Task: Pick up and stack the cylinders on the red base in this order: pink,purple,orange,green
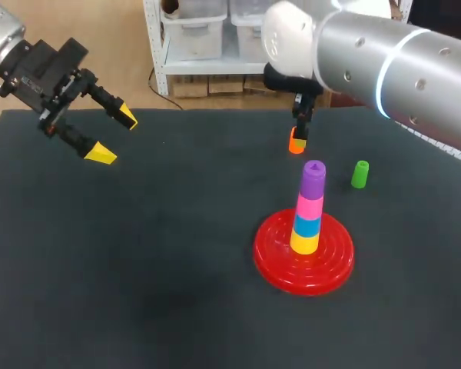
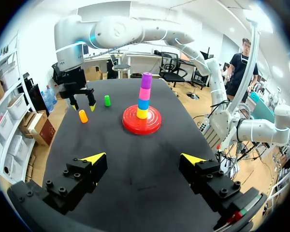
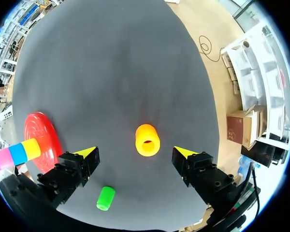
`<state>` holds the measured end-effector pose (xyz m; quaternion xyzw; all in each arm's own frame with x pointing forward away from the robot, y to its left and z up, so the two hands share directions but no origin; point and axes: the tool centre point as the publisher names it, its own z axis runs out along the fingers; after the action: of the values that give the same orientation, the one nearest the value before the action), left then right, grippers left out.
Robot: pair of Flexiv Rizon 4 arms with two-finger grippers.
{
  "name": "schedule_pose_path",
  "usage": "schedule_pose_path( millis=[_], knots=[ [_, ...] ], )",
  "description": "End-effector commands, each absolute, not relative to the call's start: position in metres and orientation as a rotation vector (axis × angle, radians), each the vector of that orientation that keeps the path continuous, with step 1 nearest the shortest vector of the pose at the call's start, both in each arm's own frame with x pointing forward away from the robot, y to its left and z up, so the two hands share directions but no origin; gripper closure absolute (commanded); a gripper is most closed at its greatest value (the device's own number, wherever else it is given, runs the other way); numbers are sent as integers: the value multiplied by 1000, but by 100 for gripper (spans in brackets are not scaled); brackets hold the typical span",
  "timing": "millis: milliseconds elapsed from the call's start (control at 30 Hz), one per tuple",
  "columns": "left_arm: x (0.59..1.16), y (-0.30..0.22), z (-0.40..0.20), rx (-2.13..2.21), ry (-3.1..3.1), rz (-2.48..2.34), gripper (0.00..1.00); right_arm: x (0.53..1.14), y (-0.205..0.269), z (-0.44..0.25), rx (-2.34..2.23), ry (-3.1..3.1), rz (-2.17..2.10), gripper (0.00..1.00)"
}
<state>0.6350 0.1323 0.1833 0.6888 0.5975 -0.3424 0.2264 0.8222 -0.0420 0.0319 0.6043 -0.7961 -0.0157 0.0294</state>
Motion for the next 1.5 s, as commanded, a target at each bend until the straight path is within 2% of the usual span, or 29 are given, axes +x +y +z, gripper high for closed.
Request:
schedule_pose_path(
  millis=[33, 300, 500, 733, 800, 867, 900, 933, 1033, 1167, 1233, 1267, 1500],
  knots=[
    [637, 133, 183, 1903, 1645, -948, 0, 831, -41, 30, 1851, -2454, -61, 17],
    [637, 133, 183, 1903, 1645, -948, 0, 833, -42, 27, 1839, -2464, -56, 21],
    [637, 133, 183, 1903, 1645, -948, 0, 835, -41, 26, 1839, -2459, -37, 17],
    [637, 133, 183, 1903, 1645, -948, 0, 836, -37, 26, 1849, -2452, -32, 22],
    [637, 133, 183, 1903, 1645, -948, 0, 836, -36, 26, 1850, -2452, -34, 29],
    [637, 133, 183, 1903, 1645, -948, 0, 836, -35, 25, 1848, -2453, -35, 45],
    [637, 133, 183, 1903, 1645, -948, 0, 836, -35, 25, 1847, -2453, -36, 47],
    [637, 133, 183, 1903, 1645, -948, 0, 836, -35, 25, 1847, -2452, -36, 55],
    [637, 133, 183, 1903, 1645, -948, 0, 835, -34, 24, 1845, -2450, -32, 64],
    [637, 133, 183, 1903, 1645, -948, 0, 833, -34, 23, 1837, -2445, -15, 68],
    [637, 133, 183, 1903, 1645, -948, 0, 833, -34, 22, 1826, -2453, -10, 85],
    [637, 133, 183, 1903, 1645, -948, 0, 833, -35, 22, 1820, -2459, -5, 98],
    [637, 133, 183, 1903, 1645, -948, 0, 834, -40, 40, 1805, -2502, 34, 100]
  ],
)
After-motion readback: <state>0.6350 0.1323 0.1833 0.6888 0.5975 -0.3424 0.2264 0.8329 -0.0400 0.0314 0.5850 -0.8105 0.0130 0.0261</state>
